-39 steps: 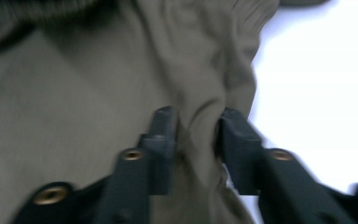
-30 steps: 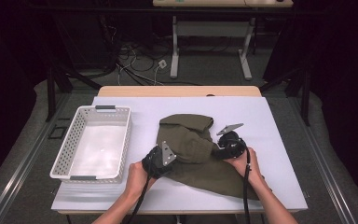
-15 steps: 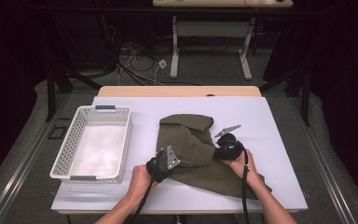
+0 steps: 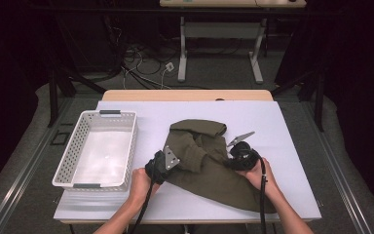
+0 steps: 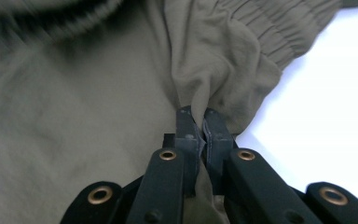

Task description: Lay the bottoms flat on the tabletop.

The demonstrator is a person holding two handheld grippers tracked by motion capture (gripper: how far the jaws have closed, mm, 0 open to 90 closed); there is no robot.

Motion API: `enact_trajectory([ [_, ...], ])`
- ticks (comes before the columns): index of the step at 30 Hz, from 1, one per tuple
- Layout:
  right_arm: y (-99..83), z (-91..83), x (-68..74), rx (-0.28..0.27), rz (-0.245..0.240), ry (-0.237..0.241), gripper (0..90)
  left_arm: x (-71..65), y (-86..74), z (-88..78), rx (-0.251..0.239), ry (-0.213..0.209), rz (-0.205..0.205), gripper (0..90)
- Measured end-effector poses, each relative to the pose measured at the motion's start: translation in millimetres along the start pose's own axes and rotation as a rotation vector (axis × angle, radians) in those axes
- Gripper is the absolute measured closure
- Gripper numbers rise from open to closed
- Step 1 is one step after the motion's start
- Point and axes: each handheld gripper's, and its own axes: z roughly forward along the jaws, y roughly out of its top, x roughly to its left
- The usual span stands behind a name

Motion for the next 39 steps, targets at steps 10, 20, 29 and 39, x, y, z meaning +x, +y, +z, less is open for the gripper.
enact_trajectory([
  [10,-0.1,2.3,-8.8,-0.063,0.012,-0.048,54.1,-7.6,2.3,1.2,0.022,-0.015,0.03,70.2],
  [20,5.6,12.7,-13.4,-0.122,0.035,-0.092,49.3,-20.8,10.4,-8.9,0.022,-0.028,0.084,36.5],
  [29,5.0,29.1,-18.1,-0.095,0.083,-0.051,64.3,-29.0,8.3,-4.1,-0.021,-0.069,0.121,60.4],
  [39,5.4,24.1,-6.4,-0.117,0.038,-0.043,86.2,-24.7,4.6,0.4,-0.043,-0.036,0.105,84.4],
])
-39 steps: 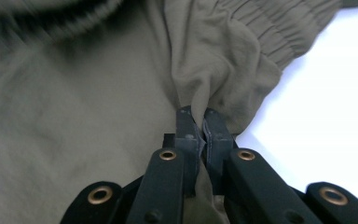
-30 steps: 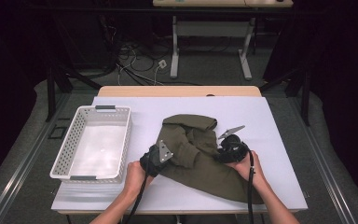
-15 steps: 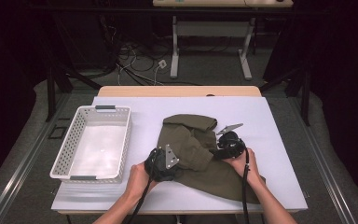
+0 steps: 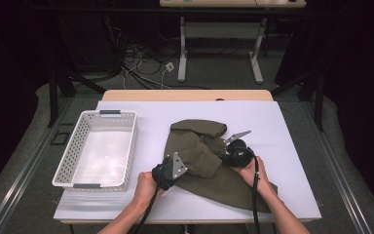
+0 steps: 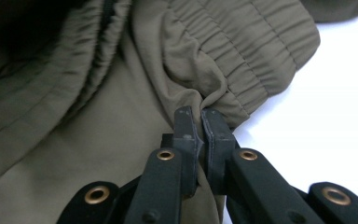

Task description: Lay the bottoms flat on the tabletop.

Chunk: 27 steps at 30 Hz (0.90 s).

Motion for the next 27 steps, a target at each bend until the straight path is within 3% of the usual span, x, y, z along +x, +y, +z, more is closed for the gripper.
enact_trajectory([
  [2,1.7,-10.2,3.1,0.051,-0.025,-0.007,86.3,2.3,0.3,-0.4,0.0,0.01,-0.008,84.9],
  [5,-0.2,-15.7,5.8,0.036,-0.031,0.023,86.4,8.4,-0.2,-1.8,0.001,0.026,-0.027,85.0],
  [6,-0.7,-18.8,7.1,0.069,-0.035,0.025,86.3,10.3,-0.5,-2.0,-0.001,0.028,-0.034,85.0],
  [7,-2.4,-17.6,7.5,0.048,-0.033,0.036,86.3,12.8,-0.9,-2.2,0.0,0.032,-0.039,85.0],
  [10,-3.1,-18.0,7.3,0.113,-0.029,0.038,85.7,18.0,-3.6,-0.1,0.007,0.027,-0.061,84.8],
  [13,-3.2,-12.1,4.5,0.148,-0.05,0.006,72.1,15.8,-3.3,1.5,0.015,0.02,-0.052,83.8],
  [15,-4.7,-7.9,3.6,0.088,-0.015,0.006,63.0,12.9,-1.8,0.3,0.021,0.014,-0.037,81.7],
  [19,-4.9,-9.6,-1.0,0.069,-0.023,-0.022,49.0,6.5,1.4,-3.9,0.038,0.017,-0.017,68.1],
  [20,-5.0,-9.1,-1.4,0.066,-0.021,-0.027,47.3,5.2,2.8,-5.4,0.049,0.022,-0.008,60.2],
  [24,-5.2,-5.3,-2.6,0.058,-0.009,-0.031,47.1,2.1,5.4,-9.4,0.062,0.003,0.005,40.7],
  [27,-5.3,-2.5,-3.6,0.06,0.002,-0.032,50.7,-1.3,6.8,-8.6,0.06,-0.012,0.022,35.7],
])
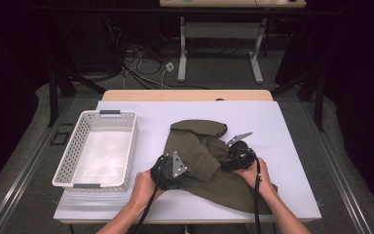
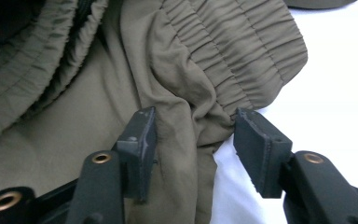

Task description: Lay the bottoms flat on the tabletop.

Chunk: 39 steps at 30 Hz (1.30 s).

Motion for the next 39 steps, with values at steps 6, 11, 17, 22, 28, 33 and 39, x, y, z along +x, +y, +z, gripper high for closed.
enact_trajectory([
  [6,-1.8,2.2,-2.8,-0.014,0.017,0.009,66.7,-4.2,-0.2,9.5,-0.015,0.009,0.016,47.0],
  [11,-1.0,2.9,1.7,-0.015,0.019,0.038,82.4,-6.6,-2.0,19.6,-0.024,0.017,0.025,66.8],
  [17,-0.6,-2.0,3.5,-0.04,0.023,0.041,86.9,-4.9,-1.6,22.3,-0.033,0.021,0.02,83.1],
  [22,1.6,-13.6,5.5,-0.063,0.007,0.038,87.4,3.6,0.5,21.4,-0.033,0.026,0.0,84.3],
  [28,1.6,-21.8,12.4,-0.062,-0.011,0.042,87.4,17.6,1.9,27.6,-0.014,0.041,-0.025,84.4],
  [33,1.6,-24.7,18.1,-0.043,-0.033,0.053,87.5,34.9,2.9,35.2,0.0,0.037,-0.081,84.4],
  [39,-0.2,-13.1,17.0,-0.005,-0.047,0.03,80.1,36.5,-0.5,37.2,0.003,0.023,-0.124,83.0],
])
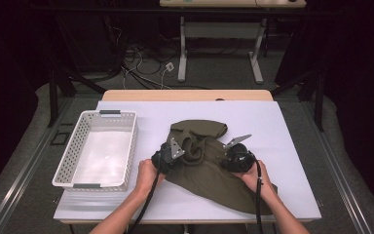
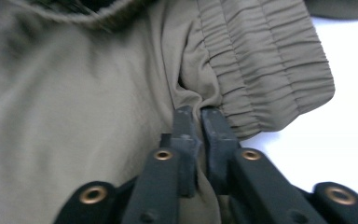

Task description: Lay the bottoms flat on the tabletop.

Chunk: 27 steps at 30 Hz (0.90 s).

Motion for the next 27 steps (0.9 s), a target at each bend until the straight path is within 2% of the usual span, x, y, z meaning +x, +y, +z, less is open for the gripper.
enact_trajectory([
  [1,0.4,0.6,-0.8,0.026,0.006,-0.002,75.1,-1.3,-0.6,-1.3,-0.004,0.002,-0.003,81.6],
  [2,0.1,1.3,-2.6,0.022,-0.009,0.002,72.0,-2.9,-0.9,-3.4,-0.002,0.002,-0.005,79.8],
  [4,0.6,1.1,-2.1,0.013,-0.005,-0.007,64.1,-6.5,-1.4,-8.7,0.003,0.01,0.003,73.1],
  [6,1.5,-0.3,-2.1,0.009,-0.01,-0.019,54.1,-9.8,-2.4,-14.6,0.0,0.009,0.002,62.8],
  [7,1.4,-0.9,-3.7,0.004,-0.027,-0.031,51.0,-12.2,-3.3,-18.8,-0.004,0.016,0.007,57.3],
  [8,1.8,-2.1,-3.3,0.002,-0.015,-0.038,47.3,-14.0,-4.0,-21.7,0.001,0.016,0.002,50.6],
  [9,1.8,-2.4,-5.0,-0.003,-0.029,-0.043,45.6,-16.1,-5.5,-26.2,0.003,0.014,-0.002,45.6],
  [11,2.2,-3.0,-7.0,-0.016,-0.02,-0.042,41.4,-19.1,-8.3,-32.2,0.007,-0.004,-0.012,38.5],
  [15,3.3,-3.7,-10.4,-0.026,-0.027,-0.063,33.5,-28.0,-16.8,-44.5,0.034,-0.027,-0.004,30.5],
  [18,5.3,-2.7,-13.0,-0.031,-0.023,-0.062,30.9,-33.8,-22.7,-46.5,0.063,-0.039,-0.002,25.8],
  [22,8.2,3.7,-14.4,-0.025,-0.01,-0.07,30.7,-37.1,-28.0,-37.4,0.128,-0.061,-0.025,24.1],
  [23,8.5,5.7,-16.2,-0.022,-0.028,-0.071,31.0,-37.7,-29.3,-34.5,0.134,-0.057,-0.029,25.4],
  [24,9.4,6.5,-16.2,0.0,-0.017,-0.071,31.9,-37.3,-30.2,-32.3,0.137,-0.06,-0.024,28.1],
  [25,9.0,10.3,-16.1,-0.022,-0.002,-0.061,33.4,-35.5,-31.0,-31.3,0.119,-0.072,-0.036,32.5],
  [26,9.5,10.7,-17.1,0.012,-0.003,-0.06,34.9,-34.3,-31.3,-30.5,0.111,-0.077,-0.041,39.7],
  [27,9.1,12.3,-16.8,0.009,0.012,-0.061,37.3,-33.3,-32.0,-29.4,0.103,-0.083,-0.051,44.8],
])
